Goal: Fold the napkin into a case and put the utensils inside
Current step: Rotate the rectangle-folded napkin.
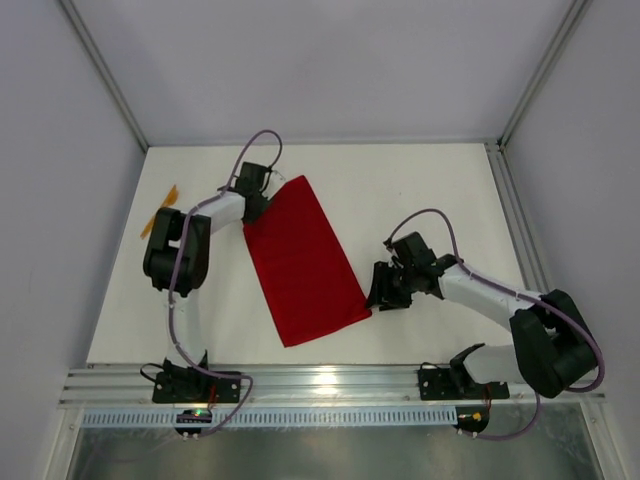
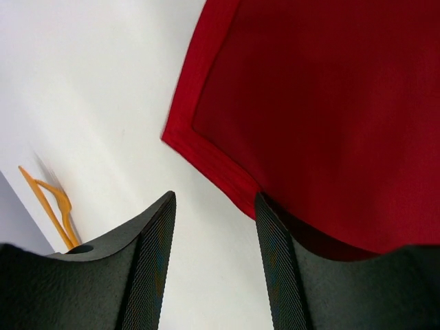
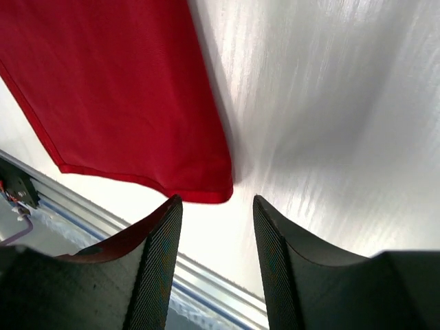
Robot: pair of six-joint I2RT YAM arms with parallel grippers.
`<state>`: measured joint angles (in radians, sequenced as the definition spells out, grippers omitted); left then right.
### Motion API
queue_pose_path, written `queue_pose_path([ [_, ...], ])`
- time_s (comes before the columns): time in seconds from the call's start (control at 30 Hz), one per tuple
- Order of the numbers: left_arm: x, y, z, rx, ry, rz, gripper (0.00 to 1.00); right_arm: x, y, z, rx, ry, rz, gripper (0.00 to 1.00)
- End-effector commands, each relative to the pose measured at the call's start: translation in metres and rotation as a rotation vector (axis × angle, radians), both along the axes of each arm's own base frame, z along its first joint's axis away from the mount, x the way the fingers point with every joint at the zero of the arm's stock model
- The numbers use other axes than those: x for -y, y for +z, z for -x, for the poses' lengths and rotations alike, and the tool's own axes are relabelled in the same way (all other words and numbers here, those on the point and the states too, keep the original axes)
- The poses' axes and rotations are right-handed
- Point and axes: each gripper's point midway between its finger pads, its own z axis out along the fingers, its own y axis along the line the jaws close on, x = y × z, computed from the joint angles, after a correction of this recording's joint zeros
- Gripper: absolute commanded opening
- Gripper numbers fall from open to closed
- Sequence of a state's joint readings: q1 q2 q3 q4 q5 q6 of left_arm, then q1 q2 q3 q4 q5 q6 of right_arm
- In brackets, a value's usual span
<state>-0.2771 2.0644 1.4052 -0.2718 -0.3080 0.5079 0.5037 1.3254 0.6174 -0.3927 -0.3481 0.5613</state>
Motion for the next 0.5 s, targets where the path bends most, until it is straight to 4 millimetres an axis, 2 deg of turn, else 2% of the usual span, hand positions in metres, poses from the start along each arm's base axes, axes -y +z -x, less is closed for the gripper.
queue_pose_path([
  [0.0, -0.003, 0.058, -0.002, 0.129, -0.036, 0.016, 0.53, 0.007, 0.031, -0.011, 0.071, 0.036, 0.049, 0.51],
  [0.03, -0.005, 0.066, 0.000, 0.140, -0.045, 0.007, 0.53, 0.002, 0.045, -0.022, 0.112, 0.056, 0.036, 0.51],
  [0.07, -0.007, 0.082, 0.006, 0.161, -0.045, 0.011, 0.56, 0.000, 0.049, -0.026, 0.119, 0.066, 0.038, 0.51],
  [0.1, -0.009, 0.088, 0.009, 0.161, -0.044, 0.008, 0.57, -0.004, 0.058, -0.037, 0.143, 0.071, 0.036, 0.51],
  [0.23, -0.012, 0.109, 0.026, 0.148, -0.053, 0.019, 0.59, -0.007, 0.058, -0.067, 0.180, 0.069, 0.070, 0.51],
  [0.3, -0.009, 0.114, 0.041, 0.120, -0.064, 0.049, 0.60, -0.008, 0.054, -0.082, 0.199, 0.053, 0.062, 0.50],
  [0.37, 0.006, 0.106, 0.062, 0.058, -0.110, 0.124, 0.59, -0.006, 0.037, -0.093, 0.181, 0.034, 0.078, 0.49],
  [0.4, 0.015, 0.101, 0.078, 0.011, -0.141, 0.140, 0.59, -0.004, 0.028, -0.095, 0.168, 0.028, 0.090, 0.48],
  [0.43, 0.024, 0.100, 0.097, -0.011, -0.181, 0.169, 0.59, -0.005, 0.012, -0.092, 0.126, 0.035, 0.105, 0.47],
  [0.47, 0.030, 0.098, 0.109, -0.031, -0.207, 0.178, 0.59, -0.009, 0.008, -0.095, 0.128, 0.036, 0.086, 0.47],
])
